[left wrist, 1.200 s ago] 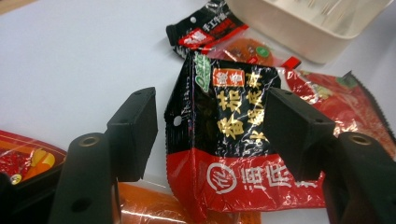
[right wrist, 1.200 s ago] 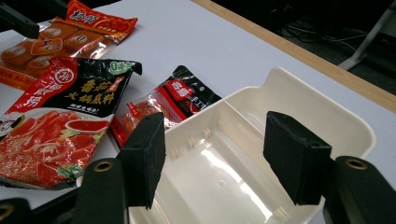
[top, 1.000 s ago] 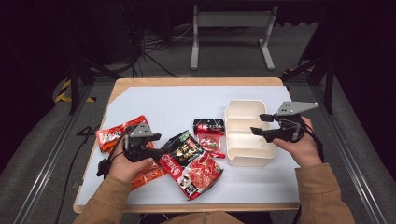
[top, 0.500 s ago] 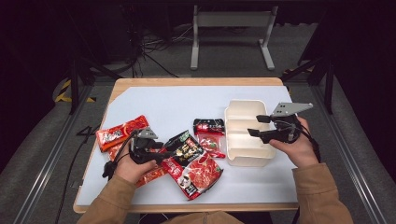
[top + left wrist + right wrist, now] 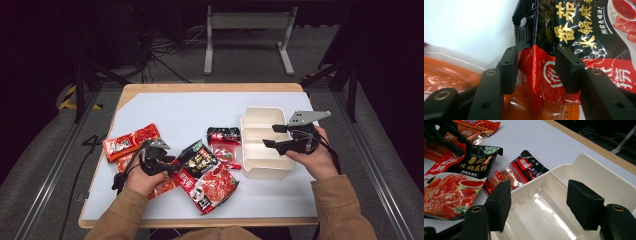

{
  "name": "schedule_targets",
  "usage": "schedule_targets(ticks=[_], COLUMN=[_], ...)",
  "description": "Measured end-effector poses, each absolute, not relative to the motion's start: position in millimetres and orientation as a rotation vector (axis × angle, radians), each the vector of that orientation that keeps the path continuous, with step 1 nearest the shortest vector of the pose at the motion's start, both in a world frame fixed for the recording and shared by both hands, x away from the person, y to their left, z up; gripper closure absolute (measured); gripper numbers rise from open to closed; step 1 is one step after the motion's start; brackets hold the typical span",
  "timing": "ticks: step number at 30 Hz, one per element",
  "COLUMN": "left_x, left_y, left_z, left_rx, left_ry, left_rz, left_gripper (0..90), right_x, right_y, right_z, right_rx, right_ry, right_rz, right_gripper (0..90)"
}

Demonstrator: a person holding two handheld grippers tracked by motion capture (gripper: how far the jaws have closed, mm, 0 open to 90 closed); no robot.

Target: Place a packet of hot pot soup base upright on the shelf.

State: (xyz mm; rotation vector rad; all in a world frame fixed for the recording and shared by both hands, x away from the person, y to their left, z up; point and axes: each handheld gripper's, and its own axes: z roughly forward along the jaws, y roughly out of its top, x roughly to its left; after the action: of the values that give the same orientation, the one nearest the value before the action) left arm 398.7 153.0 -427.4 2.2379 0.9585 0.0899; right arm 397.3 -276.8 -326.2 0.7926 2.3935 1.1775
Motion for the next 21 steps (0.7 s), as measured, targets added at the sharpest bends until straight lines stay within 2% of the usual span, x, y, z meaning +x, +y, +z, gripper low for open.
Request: schedule_targets(ticks=[10, 15, 21], left_x=[398.9, 398.1, 394.3], left_y=[152.9, 155.2, 155.1], left_z=[-430.3, -429.8, -424.7], left_rx=[2.224, 2.204, 2.19], left_ry=[0.96, 0.956, 0.967], left_rz=[0.017, 0.02, 0.044], left_gripper=[72.2, 82.9, 87.2], right_x=[398.0, 398.0, 397.3], right_y=[-276.2, -275.2, -273.9], right_z=[-327.3, -327.4, -326.9], right_rx=[0.808, 0.806, 0.806], right_ry=[2.395, 2.403, 2.404], right_rz=[1.169, 1.171, 1.175], right_gripper=[36.6, 36.6, 37.0])
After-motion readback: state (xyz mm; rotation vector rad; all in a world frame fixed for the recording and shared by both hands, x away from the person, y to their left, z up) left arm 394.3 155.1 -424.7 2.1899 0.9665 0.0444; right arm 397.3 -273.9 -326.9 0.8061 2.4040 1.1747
